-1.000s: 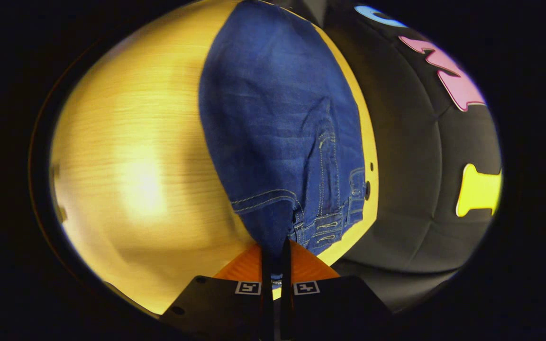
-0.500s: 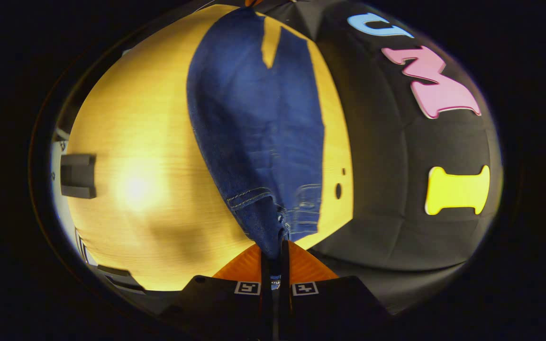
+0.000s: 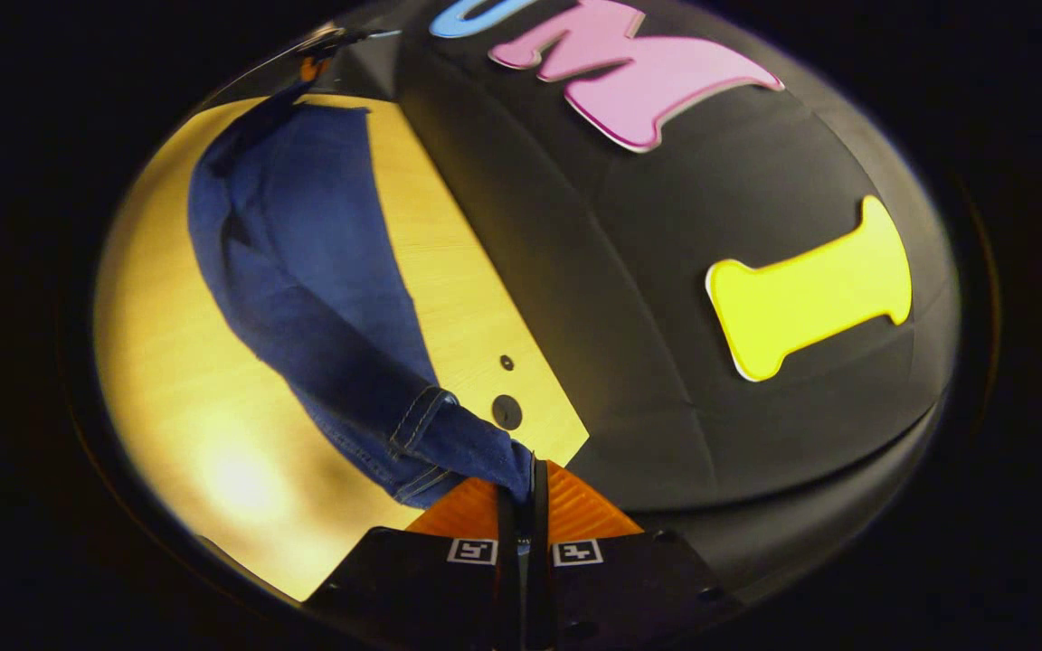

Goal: Grasp the waist and the cuffs of the jeans and fold them to make the two legs overlap; first hold the waist and fold one-third of the jeans toward the cuffs, then hold the cuffs and fold the remaining one-third in the same direction to finish folding.

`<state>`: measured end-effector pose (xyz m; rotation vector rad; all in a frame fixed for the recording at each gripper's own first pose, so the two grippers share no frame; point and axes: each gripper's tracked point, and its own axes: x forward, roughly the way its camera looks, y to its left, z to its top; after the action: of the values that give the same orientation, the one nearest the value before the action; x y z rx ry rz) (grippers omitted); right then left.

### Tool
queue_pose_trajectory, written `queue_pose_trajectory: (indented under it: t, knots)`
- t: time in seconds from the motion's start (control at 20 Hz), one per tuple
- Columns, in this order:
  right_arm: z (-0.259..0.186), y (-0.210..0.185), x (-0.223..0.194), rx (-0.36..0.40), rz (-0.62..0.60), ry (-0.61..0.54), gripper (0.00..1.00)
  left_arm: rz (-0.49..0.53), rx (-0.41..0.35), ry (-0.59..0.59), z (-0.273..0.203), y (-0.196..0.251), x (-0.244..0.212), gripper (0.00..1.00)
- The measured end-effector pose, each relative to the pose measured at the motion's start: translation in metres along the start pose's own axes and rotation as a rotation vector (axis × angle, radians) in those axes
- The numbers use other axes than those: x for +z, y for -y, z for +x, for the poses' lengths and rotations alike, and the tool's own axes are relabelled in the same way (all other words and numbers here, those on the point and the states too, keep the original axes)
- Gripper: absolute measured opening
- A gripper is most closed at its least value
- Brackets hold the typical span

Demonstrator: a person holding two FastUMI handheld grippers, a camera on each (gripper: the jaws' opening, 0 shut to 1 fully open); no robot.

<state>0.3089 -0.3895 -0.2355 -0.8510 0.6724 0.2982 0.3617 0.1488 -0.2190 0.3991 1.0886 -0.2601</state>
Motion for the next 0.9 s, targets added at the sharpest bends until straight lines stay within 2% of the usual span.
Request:
queue_pose_trajectory:
  t: [0.2,0.3,0.45,0.5,0.55,0.65,0.7,0.75,0.85,0.9]
  knots:
    - [0.067,0.007,-0.025,0.039,0.233,-0.154,0.07,-0.183,0.013,-0.017,0.052,-0.016,0.031,0.05]
    - [0.089,0.000,-0.035,0.059,0.369,-0.222,0.07,-0.207,0.059,-0.044,0.071,-0.032,0.029,0.06]
    - [0.095,-0.014,-0.055,0.098,0.514,-0.325,0.08,-0.243,0.102,-0.013,0.068,-0.029,0.043,0.07]
    - [0.089,-0.016,-0.053,0.109,0.562,-0.332,0.09,-0.260,0.095,0.018,0.060,-0.021,0.052,0.13]
    - [0.091,-0.018,-0.046,0.110,0.631,-0.302,0.31,-0.282,0.090,0.063,0.047,-0.014,0.066,0.19]
    - [0.081,-0.018,-0.038,0.081,0.706,-0.263,0.60,-0.335,0.093,0.174,0.025,-0.012,0.089,0.70]
    - [0.079,-0.019,-0.037,0.073,0.736,-0.234,0.61,-0.352,0.131,0.237,0.015,-0.015,0.089,0.95]
    - [0.074,-0.024,-0.029,0.074,0.785,-0.196,0.74,-0.368,0.163,0.304,0.000,-0.014,0.095,0.97]
    - [0.051,-0.020,-0.020,0.022,0.900,-0.127,0.98,-0.406,0.213,0.455,-0.047,-0.005,0.112,0.98]
    - [0.038,-0.016,-0.018,-0.031,0.955,-0.098,0.98,-0.428,0.225,0.520,-0.067,0.003,0.113,0.98]
